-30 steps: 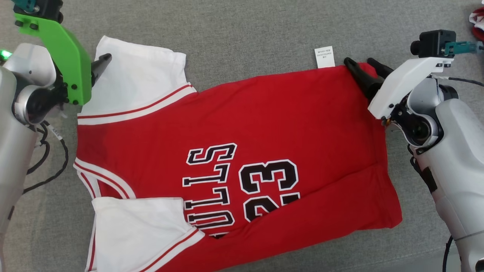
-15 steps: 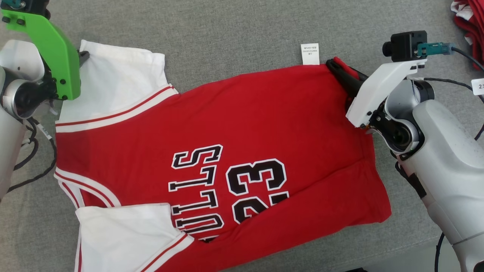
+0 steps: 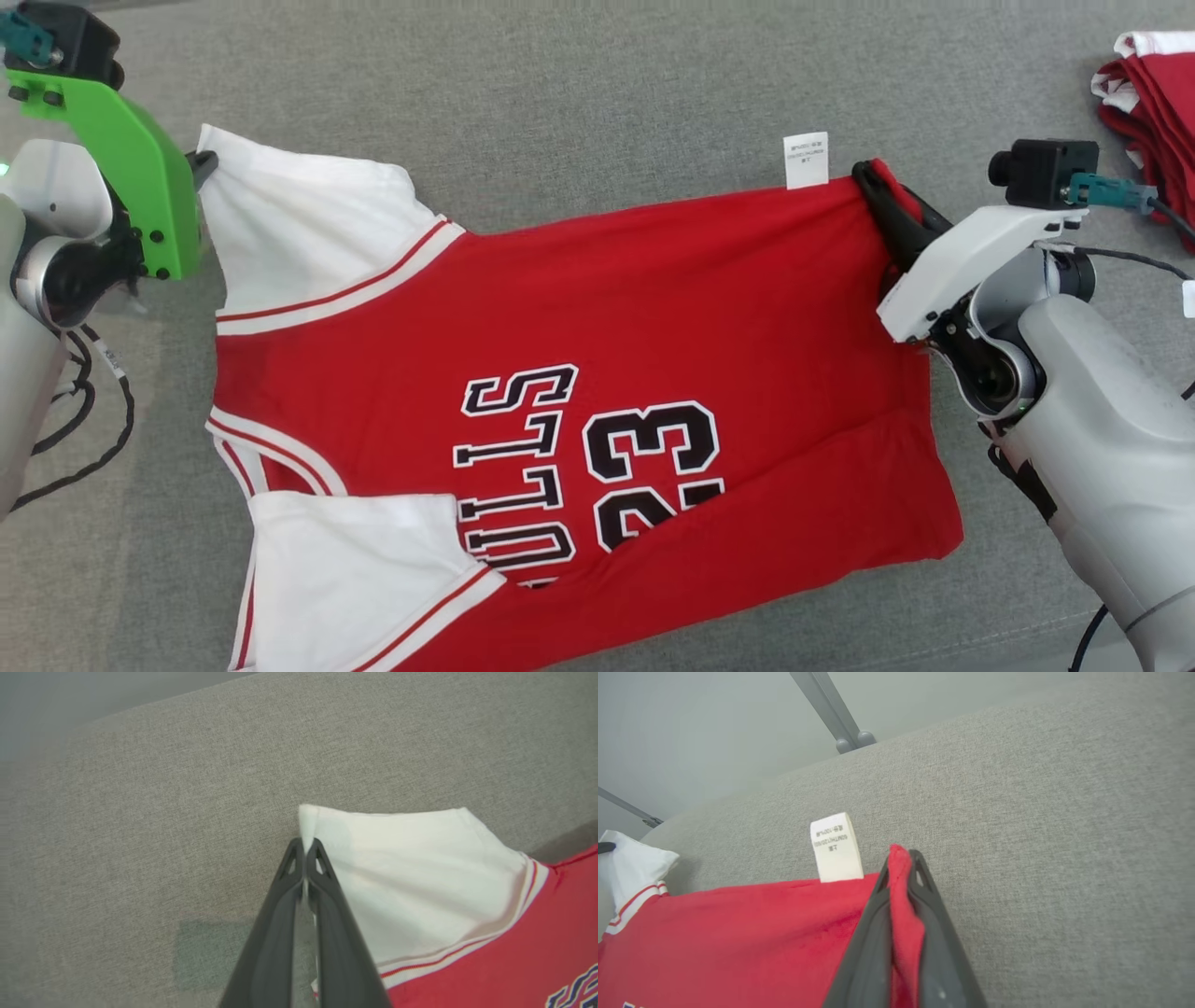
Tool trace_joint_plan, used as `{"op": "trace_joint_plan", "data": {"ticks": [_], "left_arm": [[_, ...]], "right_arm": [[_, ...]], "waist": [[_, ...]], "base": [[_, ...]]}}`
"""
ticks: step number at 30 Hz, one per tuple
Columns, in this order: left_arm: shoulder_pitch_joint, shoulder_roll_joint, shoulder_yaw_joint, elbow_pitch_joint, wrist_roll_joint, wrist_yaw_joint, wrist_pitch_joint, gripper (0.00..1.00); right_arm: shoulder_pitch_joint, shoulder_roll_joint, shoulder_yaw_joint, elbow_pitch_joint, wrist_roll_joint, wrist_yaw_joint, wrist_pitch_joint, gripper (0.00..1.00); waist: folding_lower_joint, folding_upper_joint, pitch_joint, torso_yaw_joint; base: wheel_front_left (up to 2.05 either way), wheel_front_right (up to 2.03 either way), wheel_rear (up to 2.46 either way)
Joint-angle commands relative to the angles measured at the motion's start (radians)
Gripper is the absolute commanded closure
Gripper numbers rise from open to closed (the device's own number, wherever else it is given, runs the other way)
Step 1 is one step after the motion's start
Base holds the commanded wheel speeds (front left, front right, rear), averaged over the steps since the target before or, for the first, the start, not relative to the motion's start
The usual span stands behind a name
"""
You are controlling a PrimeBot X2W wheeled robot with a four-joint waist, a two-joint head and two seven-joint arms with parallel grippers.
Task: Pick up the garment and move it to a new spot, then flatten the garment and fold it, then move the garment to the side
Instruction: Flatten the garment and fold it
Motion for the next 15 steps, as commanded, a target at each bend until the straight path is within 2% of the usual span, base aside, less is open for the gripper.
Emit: {"op": "trace_joint_plan", "data": {"ticks": [1,7,15], "left_arm": [[0.016,0.010,-0.007,0.005,-0.008,-0.002,-0.013,1.00],[0.040,0.011,-0.050,-0.009,-0.061,-0.002,-0.024,1.00],[0.093,0.049,-0.112,-0.088,-0.179,-0.002,0.123,1.00]], "right_arm": [[0.013,-0.007,0.005,0.018,0.009,0.000,-0.015,1.00],[0.026,-0.017,0.046,0.073,0.035,0.000,-0.057,1.00],[0.064,-0.066,0.117,0.105,0.066,0.000,-0.037,1.00]], "waist": [[0.0000,0.0000,-0.048,0.033],[0.0000,0.0000,-0.107,0.054],[0.0000,0.0000,-0.201,0.076]], "base": [[0.00,0.00,0.00],[0.00,0.00,0.00],[0.00,0.00,0.00]]}}
